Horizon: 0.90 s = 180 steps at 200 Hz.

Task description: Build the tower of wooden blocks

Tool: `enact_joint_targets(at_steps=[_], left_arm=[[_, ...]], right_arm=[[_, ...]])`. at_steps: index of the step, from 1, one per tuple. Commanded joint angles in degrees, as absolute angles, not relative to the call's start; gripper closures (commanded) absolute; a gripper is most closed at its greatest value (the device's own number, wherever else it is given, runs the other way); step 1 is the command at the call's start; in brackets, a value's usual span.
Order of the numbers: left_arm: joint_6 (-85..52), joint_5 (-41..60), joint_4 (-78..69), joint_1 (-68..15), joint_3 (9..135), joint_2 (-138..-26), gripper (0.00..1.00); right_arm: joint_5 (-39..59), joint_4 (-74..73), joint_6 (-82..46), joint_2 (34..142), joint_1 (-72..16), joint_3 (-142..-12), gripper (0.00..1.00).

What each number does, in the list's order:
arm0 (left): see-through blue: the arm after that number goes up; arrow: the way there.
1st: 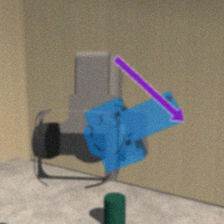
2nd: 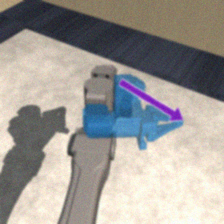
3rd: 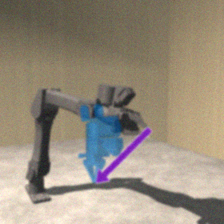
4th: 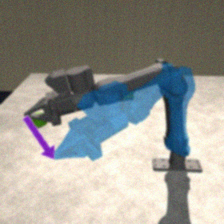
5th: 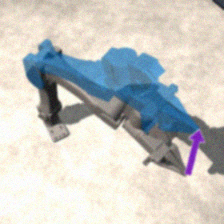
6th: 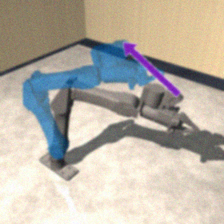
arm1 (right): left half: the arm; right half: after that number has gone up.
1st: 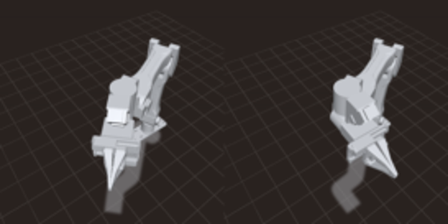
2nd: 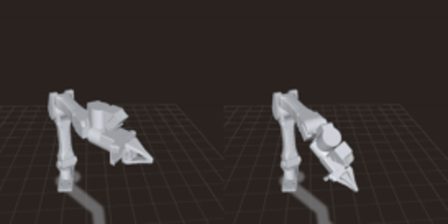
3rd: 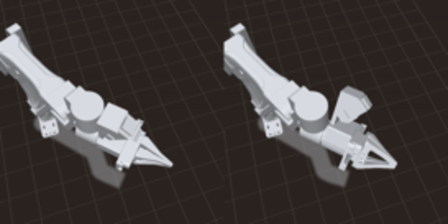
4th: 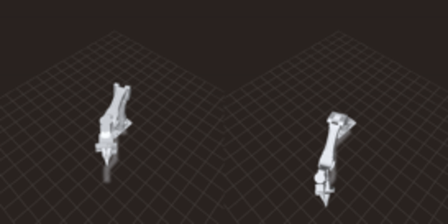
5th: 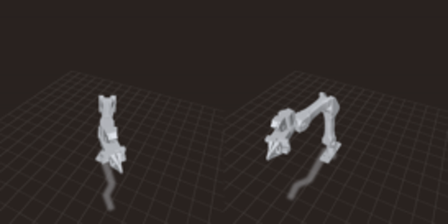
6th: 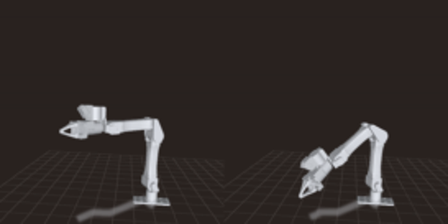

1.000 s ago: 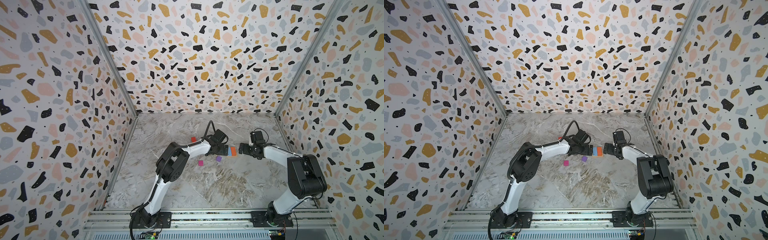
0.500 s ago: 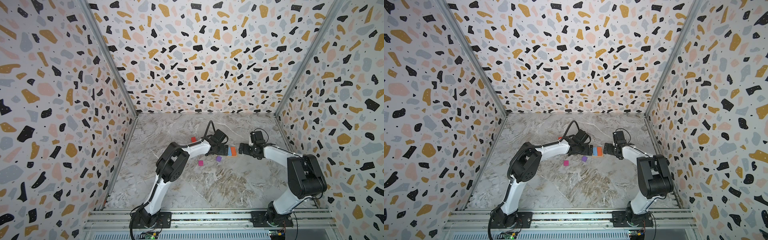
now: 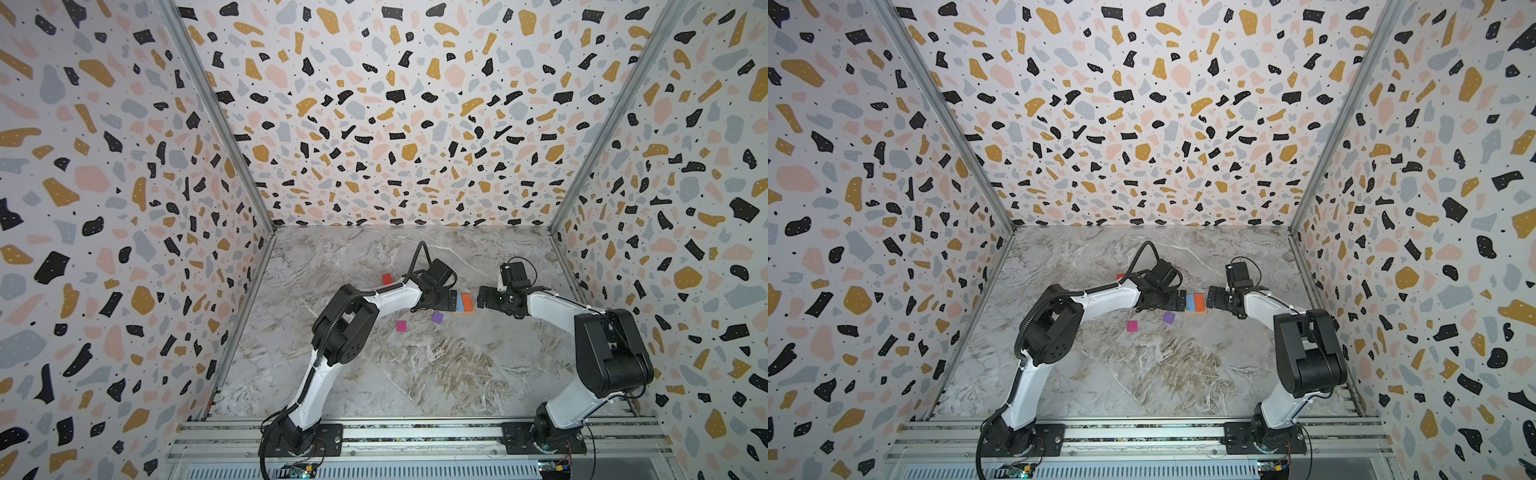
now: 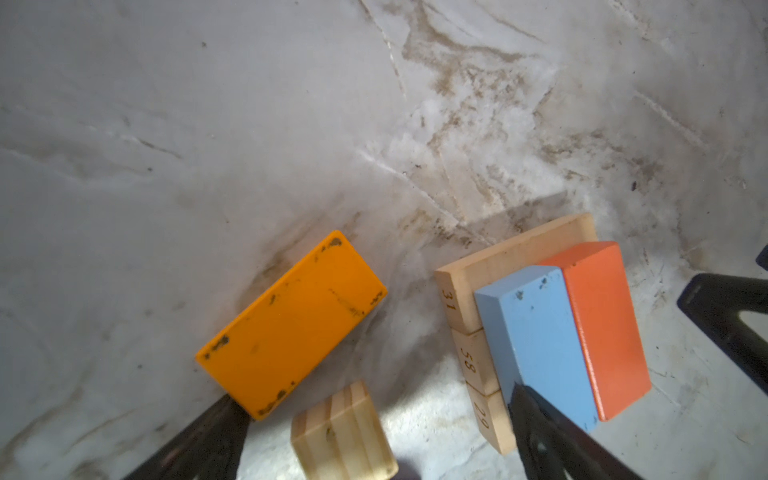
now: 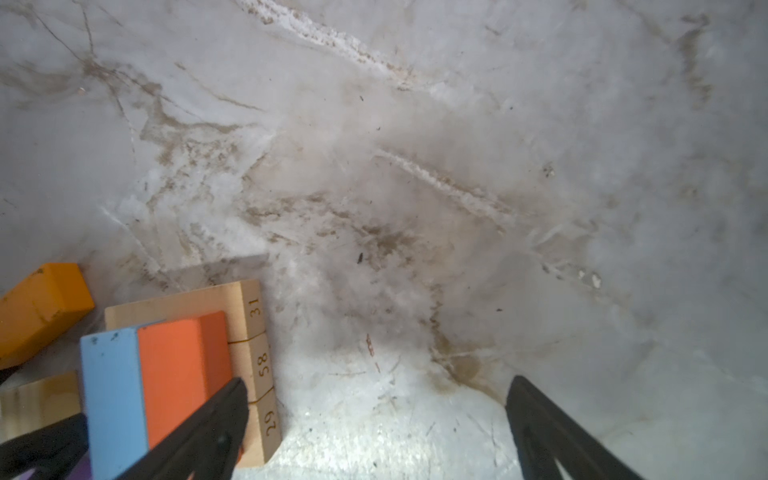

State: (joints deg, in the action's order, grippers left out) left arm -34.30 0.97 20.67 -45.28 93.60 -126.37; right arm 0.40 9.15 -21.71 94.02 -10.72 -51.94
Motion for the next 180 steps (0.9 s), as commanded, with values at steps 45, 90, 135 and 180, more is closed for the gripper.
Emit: enact_joint_targets(at_steps=[45, 90, 135, 180], left_arm=[[-34.72, 1.55, 21.92, -45.96, 94.61, -128.31, 0.0], [-34.04, 0.05, 22.91, -44.97, 94.32, -126.98, 0.0], [-33.49, -0.99, 23.3, -43.97, 93.7, -125.38, 0.0], [-33.31, -1.23, 23.24, -43.59, 93.93, -125.68, 0.0]], right_arm=[[0.22, 9.62, -21.21, 93.83, -10.52, -53.79, 0.02], [0.16, 9.66, -21.14, 93.69, -10.55, -53.79, 0.02], [1.03, 9.62, -21.21, 93.87, -10.63, -53.77, 0.02], [1.58, 9.72, -21.18, 94.31, -10.81, -53.93, 0.03]])
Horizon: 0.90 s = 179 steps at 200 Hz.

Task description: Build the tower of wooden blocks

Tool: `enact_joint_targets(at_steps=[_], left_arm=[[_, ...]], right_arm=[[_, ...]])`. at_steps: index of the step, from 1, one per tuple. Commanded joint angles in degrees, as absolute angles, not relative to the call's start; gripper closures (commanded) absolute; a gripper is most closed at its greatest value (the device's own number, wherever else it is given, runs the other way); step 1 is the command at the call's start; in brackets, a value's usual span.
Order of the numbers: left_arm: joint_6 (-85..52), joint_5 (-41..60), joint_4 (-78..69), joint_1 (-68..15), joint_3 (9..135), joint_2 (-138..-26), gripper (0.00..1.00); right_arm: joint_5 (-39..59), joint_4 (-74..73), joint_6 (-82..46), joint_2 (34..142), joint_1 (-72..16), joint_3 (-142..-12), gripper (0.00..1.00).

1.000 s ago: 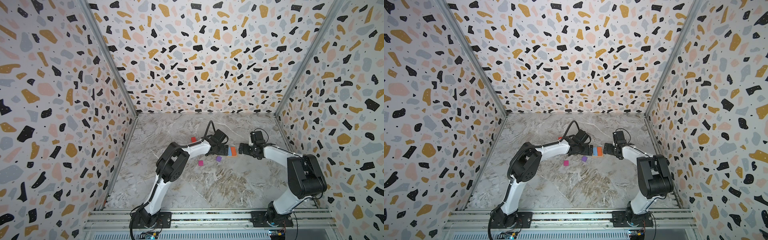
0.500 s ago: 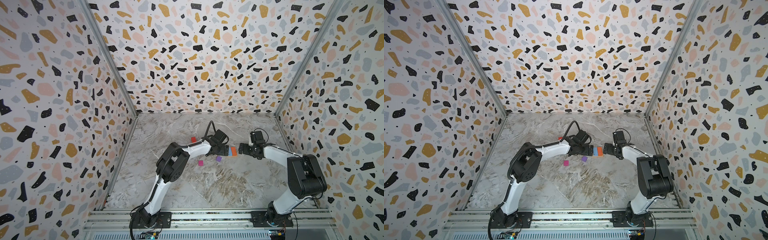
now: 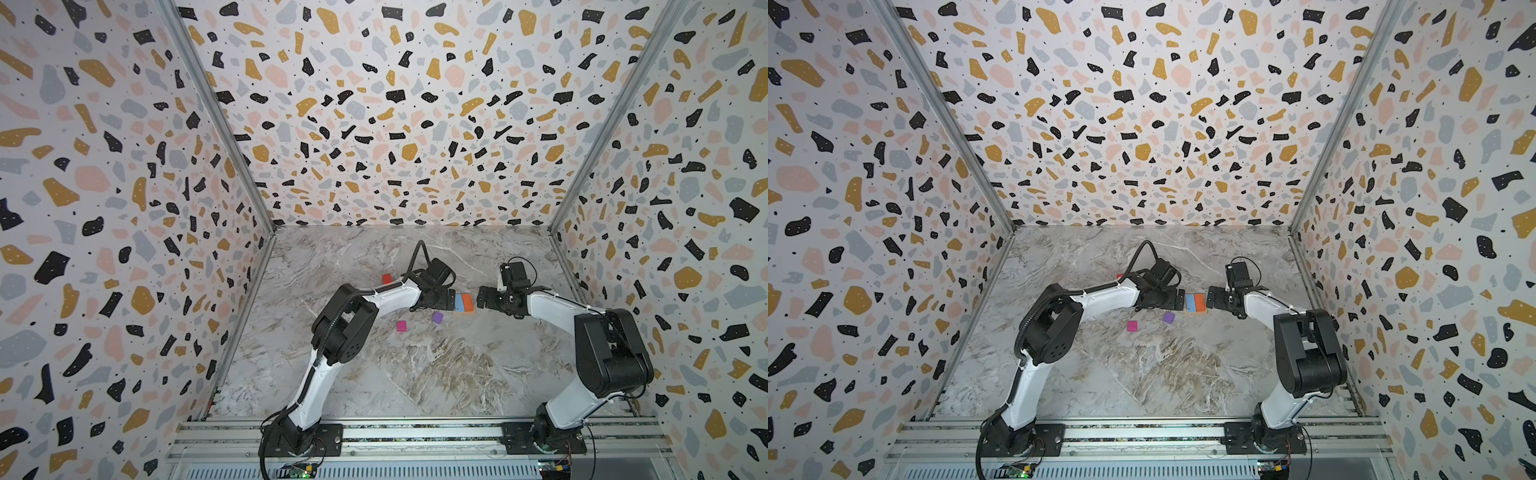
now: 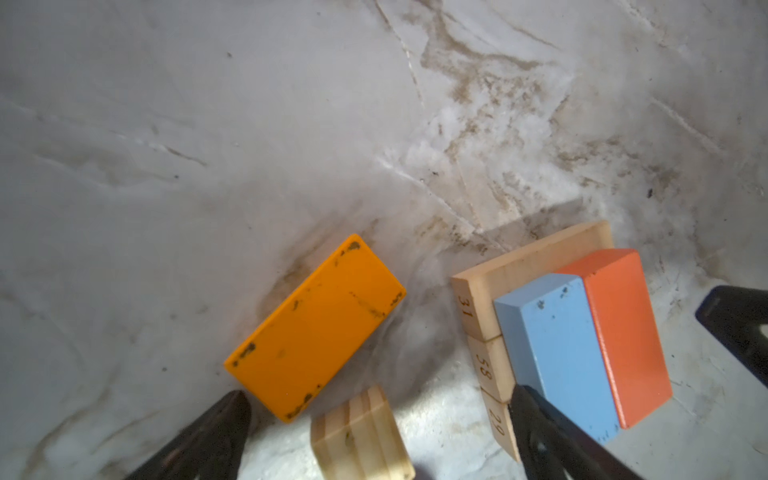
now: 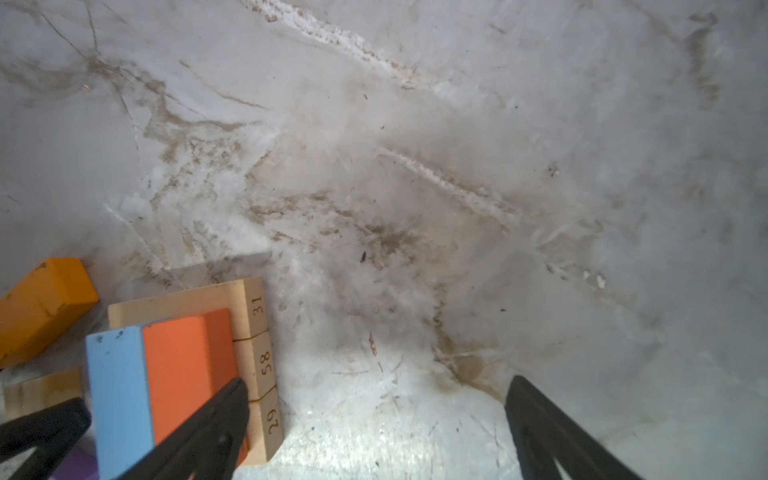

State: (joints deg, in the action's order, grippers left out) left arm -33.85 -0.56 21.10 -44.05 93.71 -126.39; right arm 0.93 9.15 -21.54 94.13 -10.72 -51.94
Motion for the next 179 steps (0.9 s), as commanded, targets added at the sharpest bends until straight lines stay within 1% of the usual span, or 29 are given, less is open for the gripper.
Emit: enact_joint_targets(at_steps=[1, 179], left_arm=[[-33.31, -1.23, 23.27, -43.59, 93.94, -125.68, 0.0], [-34.0, 0.0, 22.7, -43.37, 96.83, -127.74, 0.0]], right_arm=[[1.58, 9.69, -21.23, 94.31, -10.81, -53.9, 0.03], [0.71, 10.02, -20.57, 95.95, -12.49, -54.14, 0.03]])
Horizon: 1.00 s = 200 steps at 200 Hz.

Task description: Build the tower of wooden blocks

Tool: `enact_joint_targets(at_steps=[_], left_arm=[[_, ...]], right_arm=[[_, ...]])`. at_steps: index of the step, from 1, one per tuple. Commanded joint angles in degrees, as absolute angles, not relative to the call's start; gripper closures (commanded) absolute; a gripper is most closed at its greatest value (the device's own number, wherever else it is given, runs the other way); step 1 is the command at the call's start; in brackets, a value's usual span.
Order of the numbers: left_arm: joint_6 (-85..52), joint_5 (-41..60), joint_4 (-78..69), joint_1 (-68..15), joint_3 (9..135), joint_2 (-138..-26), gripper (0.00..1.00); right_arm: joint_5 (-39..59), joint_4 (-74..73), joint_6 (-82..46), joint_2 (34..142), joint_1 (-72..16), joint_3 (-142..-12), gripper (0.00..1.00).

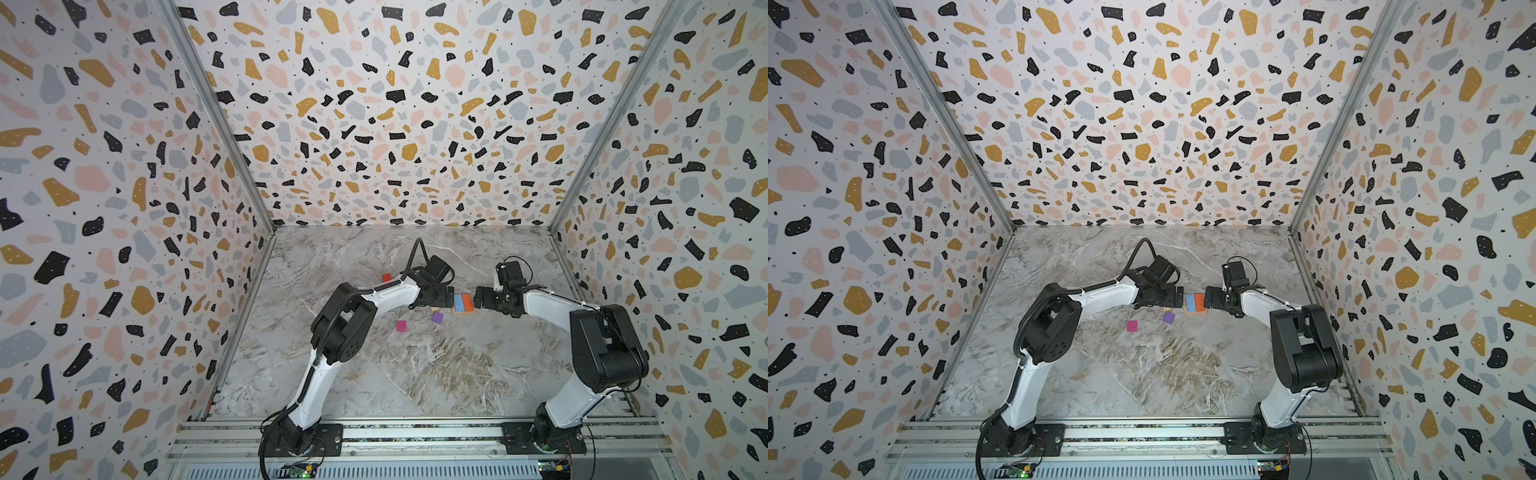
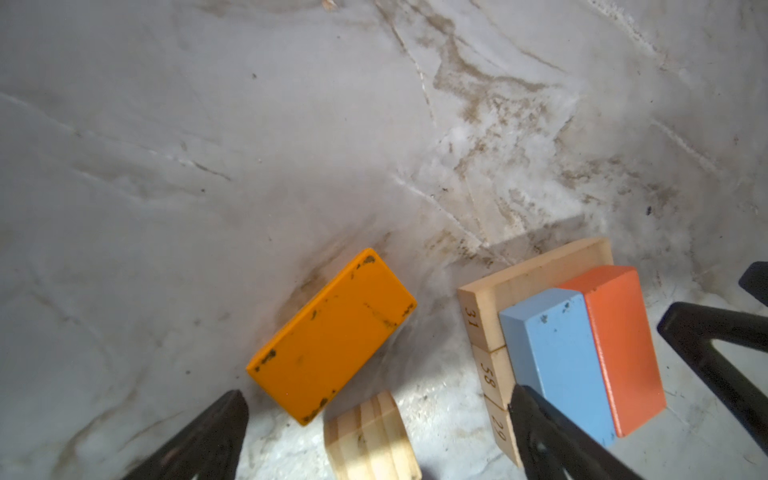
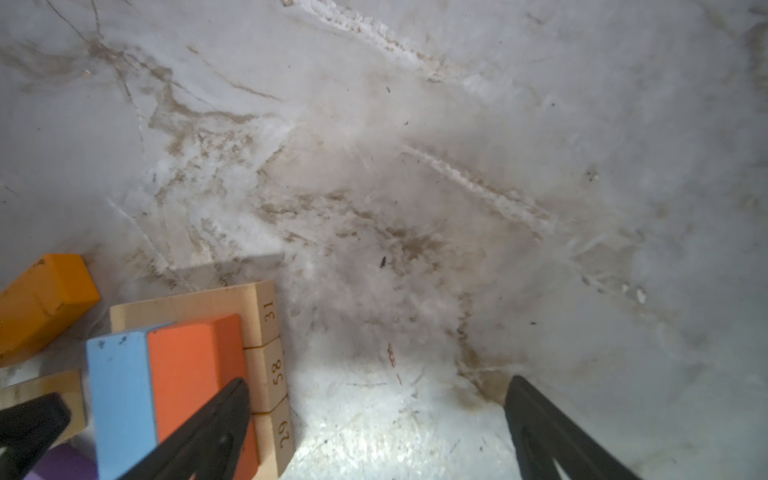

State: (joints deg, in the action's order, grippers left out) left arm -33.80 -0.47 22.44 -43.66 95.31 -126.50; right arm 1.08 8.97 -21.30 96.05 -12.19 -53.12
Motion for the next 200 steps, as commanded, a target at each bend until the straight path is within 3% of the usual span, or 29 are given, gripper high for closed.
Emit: enact_joint_targets(at_steps=[1, 200], left_arm=[[-34.01, 0.0, 22.69, -43.35, 96.84, -127.72, 0.0], [-34.99, 0.22, 22.42, -43.51, 98.53, -129.76, 0.0]], right_arm=[[0.71, 10.02, -20.57, 95.92, -12.48, -54.1, 0.03], [-0.01, 10.1, -20.57, 94.62, -13.01, -51.77, 0.03]])
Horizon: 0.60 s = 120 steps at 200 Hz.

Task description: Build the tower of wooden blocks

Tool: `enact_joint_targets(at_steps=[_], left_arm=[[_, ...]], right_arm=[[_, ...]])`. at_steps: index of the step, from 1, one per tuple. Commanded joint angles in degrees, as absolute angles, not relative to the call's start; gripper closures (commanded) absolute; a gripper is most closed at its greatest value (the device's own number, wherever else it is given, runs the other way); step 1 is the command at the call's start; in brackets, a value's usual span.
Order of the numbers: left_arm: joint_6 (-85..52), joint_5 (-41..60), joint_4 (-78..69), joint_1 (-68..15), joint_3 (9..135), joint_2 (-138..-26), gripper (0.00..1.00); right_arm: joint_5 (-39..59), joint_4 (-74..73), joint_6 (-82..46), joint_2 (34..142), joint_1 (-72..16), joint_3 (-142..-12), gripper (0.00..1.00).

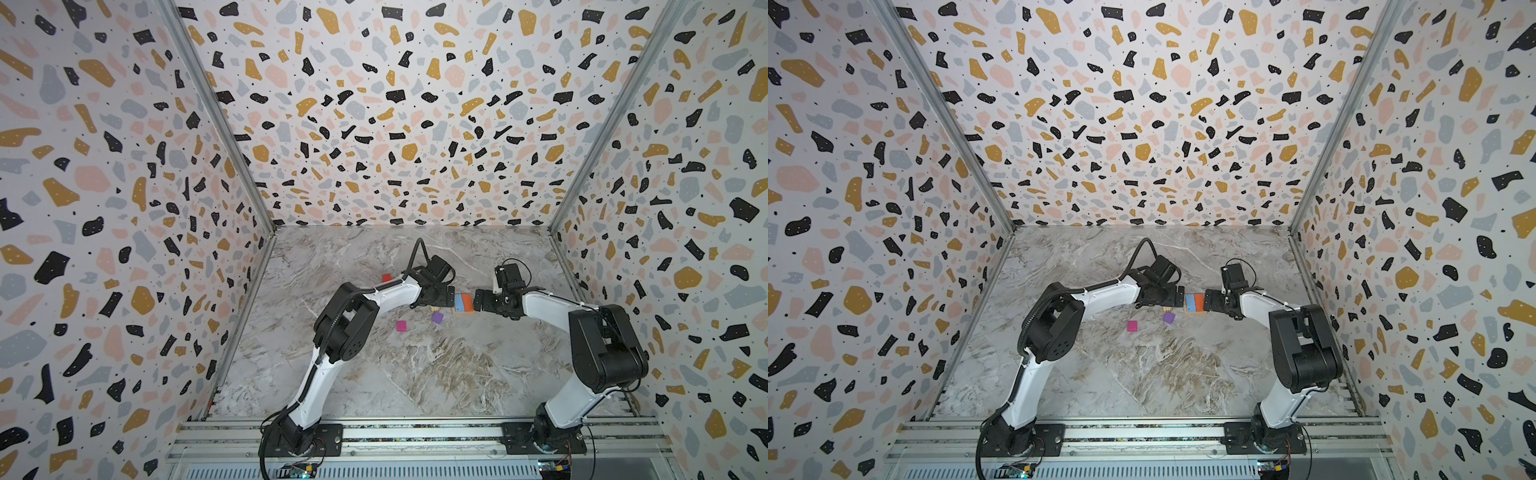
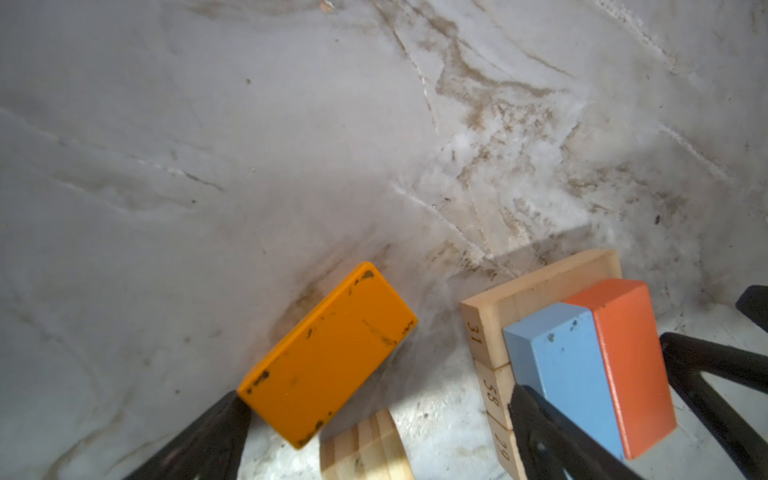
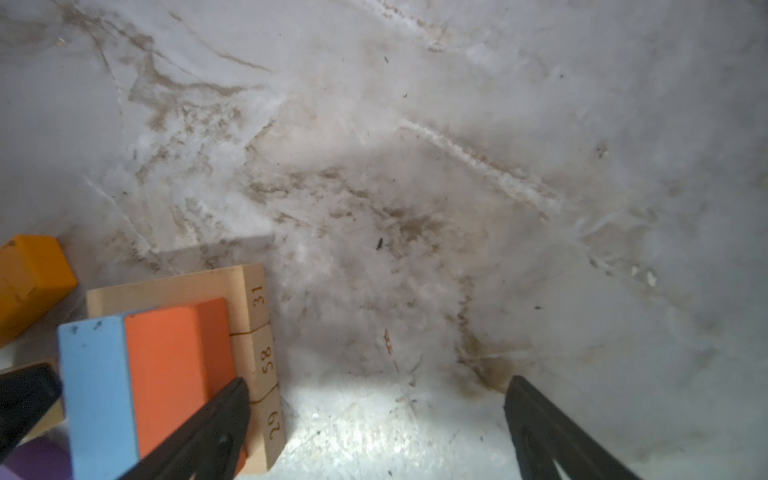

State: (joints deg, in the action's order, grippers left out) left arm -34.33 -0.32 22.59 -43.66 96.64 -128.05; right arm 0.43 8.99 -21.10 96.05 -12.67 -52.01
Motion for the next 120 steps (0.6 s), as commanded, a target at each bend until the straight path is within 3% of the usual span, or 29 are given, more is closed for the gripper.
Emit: enact_joint_targets(at_steps=[1, 120], left_arm=[[-34.99, 0.24, 22.42, -43.55, 98.53, -129.79, 0.0], [-35.4, 0.53, 21.82, -43.68, 98.61, -130.1, 0.0]], right_arm=[[-0.05, 10.15, -20.57, 94.59, -13.01, -51.77, 0.03], [0.0, 9.7, -20.46, 93.1, -13.32, -50.54, 0.03]])
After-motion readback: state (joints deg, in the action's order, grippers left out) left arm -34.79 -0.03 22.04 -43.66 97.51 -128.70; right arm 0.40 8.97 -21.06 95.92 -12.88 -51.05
